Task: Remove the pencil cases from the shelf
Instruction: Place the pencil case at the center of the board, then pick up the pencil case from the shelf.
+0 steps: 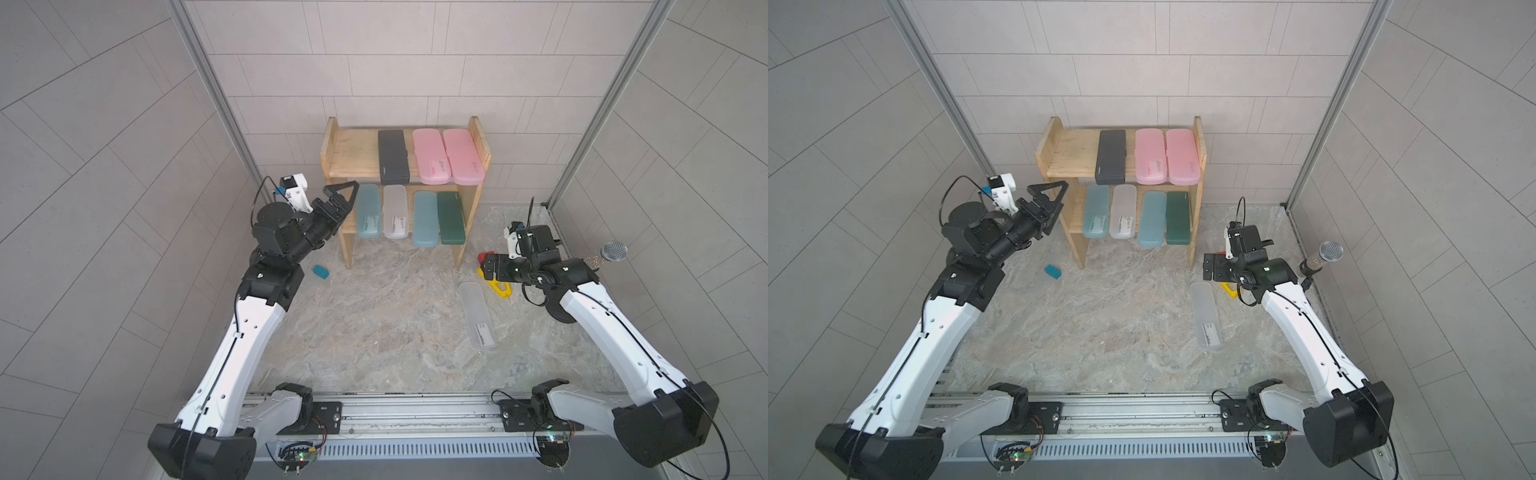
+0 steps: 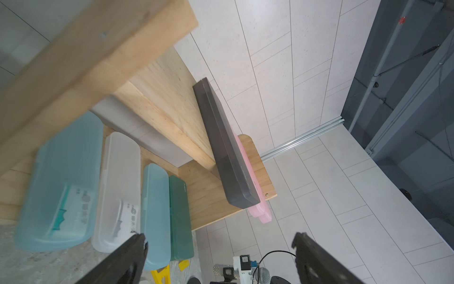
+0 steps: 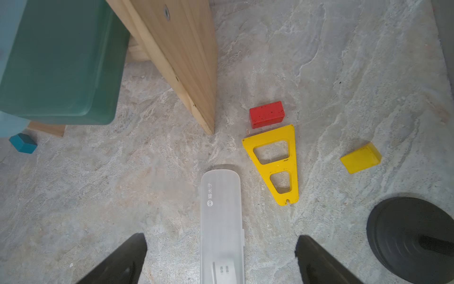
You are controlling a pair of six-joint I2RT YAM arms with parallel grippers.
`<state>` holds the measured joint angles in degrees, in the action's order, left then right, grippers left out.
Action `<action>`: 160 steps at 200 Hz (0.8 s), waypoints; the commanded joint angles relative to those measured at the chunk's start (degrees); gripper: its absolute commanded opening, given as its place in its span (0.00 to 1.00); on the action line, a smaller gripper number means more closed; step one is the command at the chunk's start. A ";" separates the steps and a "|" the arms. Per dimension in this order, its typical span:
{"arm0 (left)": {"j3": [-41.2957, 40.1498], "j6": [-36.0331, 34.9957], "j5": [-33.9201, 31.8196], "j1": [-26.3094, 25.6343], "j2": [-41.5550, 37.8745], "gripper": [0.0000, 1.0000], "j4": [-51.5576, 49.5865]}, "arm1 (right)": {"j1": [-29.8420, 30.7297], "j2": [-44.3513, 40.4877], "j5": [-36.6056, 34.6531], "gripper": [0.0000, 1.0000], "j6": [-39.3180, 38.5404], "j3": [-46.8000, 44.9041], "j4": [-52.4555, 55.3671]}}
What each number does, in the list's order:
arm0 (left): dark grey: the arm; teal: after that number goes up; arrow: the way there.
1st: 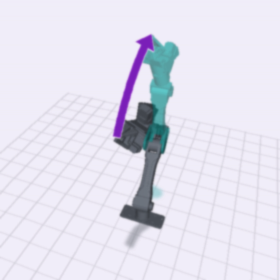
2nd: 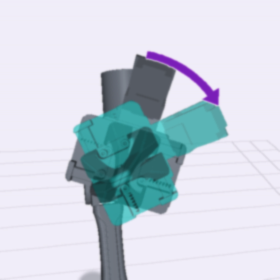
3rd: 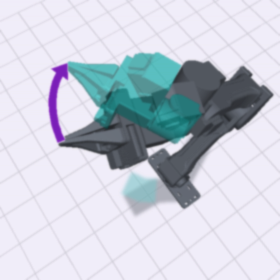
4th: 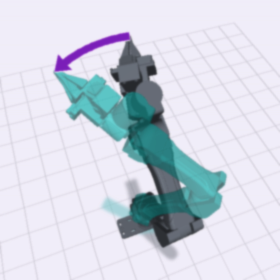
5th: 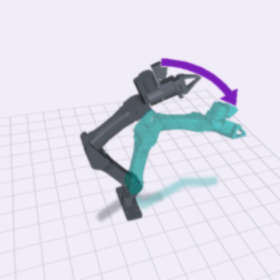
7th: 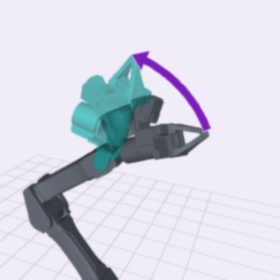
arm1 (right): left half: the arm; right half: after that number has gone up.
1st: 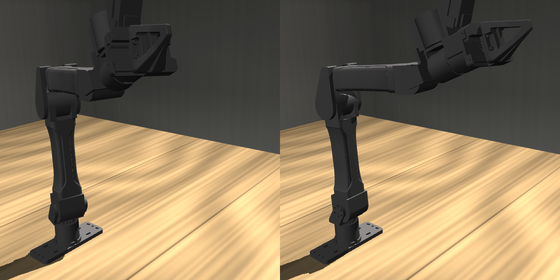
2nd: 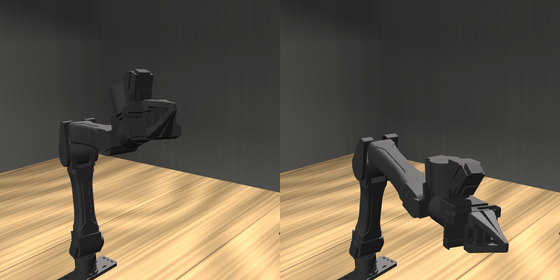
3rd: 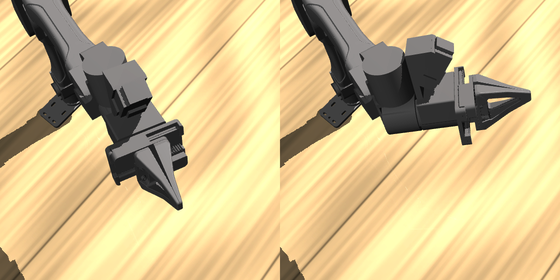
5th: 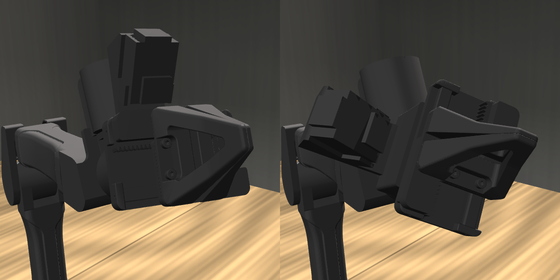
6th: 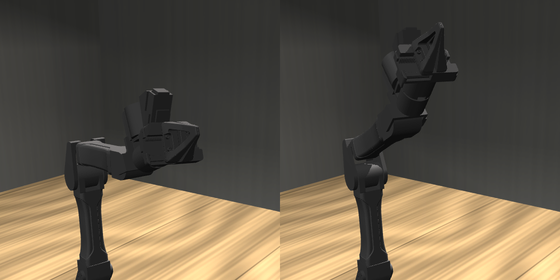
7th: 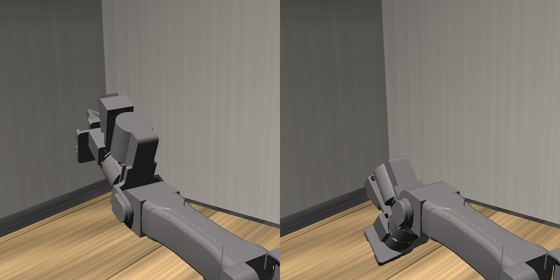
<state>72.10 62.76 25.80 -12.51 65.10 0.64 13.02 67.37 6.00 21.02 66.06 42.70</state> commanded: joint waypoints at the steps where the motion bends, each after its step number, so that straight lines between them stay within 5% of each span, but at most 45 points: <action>1: 5.64 3.98 1.40 -1.64 3.76 1.00 3.38 | -0.18 -0.84 -0.59 0.99 0.00 1.71 4.09; 119: 18.36 4.83 -0.95 -8.16 18.49 0.91 -1.59 | -2.09 1.61 2.52 1.00 -1.21 4.04 5.11; 160: 20.74 5.66 -1.28 -8.82 21.19 0.77 -2.31 | -2.81 1.40 3.50 1.00 -1.77 4.50 5.74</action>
<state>90.15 68.10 24.97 -20.95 85.30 -1.72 10.63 68.90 8.84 20.29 69.06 46.94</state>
